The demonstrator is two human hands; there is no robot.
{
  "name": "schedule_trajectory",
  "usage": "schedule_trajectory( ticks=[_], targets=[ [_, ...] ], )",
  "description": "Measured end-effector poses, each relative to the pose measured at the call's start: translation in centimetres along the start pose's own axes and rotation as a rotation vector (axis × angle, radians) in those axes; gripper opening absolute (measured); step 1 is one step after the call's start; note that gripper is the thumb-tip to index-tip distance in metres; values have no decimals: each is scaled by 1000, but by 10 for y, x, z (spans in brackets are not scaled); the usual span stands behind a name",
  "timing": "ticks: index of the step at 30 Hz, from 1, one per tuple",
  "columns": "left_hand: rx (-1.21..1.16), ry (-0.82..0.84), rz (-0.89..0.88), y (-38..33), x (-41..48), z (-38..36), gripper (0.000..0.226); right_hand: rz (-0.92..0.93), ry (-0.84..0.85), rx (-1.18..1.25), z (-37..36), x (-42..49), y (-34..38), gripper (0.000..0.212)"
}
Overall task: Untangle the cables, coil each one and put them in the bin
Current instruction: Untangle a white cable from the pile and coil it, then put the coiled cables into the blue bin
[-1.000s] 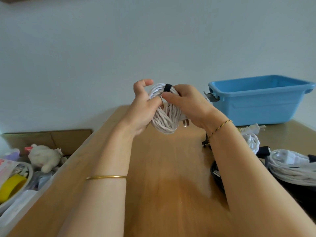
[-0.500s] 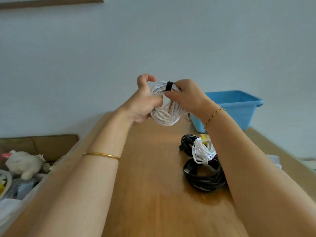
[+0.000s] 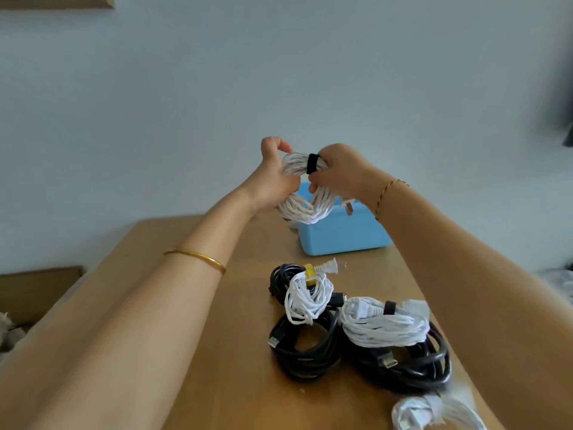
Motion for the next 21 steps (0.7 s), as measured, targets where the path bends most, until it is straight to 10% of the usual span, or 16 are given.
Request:
schedule_trajectory(
  ticks=[9,16,21],
  targets=[
    [-225,18,111,35,39,-16,42,-134,-102,23,1,18,-66,13],
    [636,223,-13,65,51,-60,46,-277,-202,122,10,13,-109,13],
    [699,185,-43,64,53,-67,36,-315,-251,266,11,12,-110,4]
  ],
)
Point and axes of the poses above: each hand's wrist, its own x-axis towards the middle knuckle, its own z-axis out of the back of the hand, y = z × x, the point moved 9 cm from there along x, towards the middle knuckle, and after that the axes turned 7 degrees about z, right-handed, at the moved point
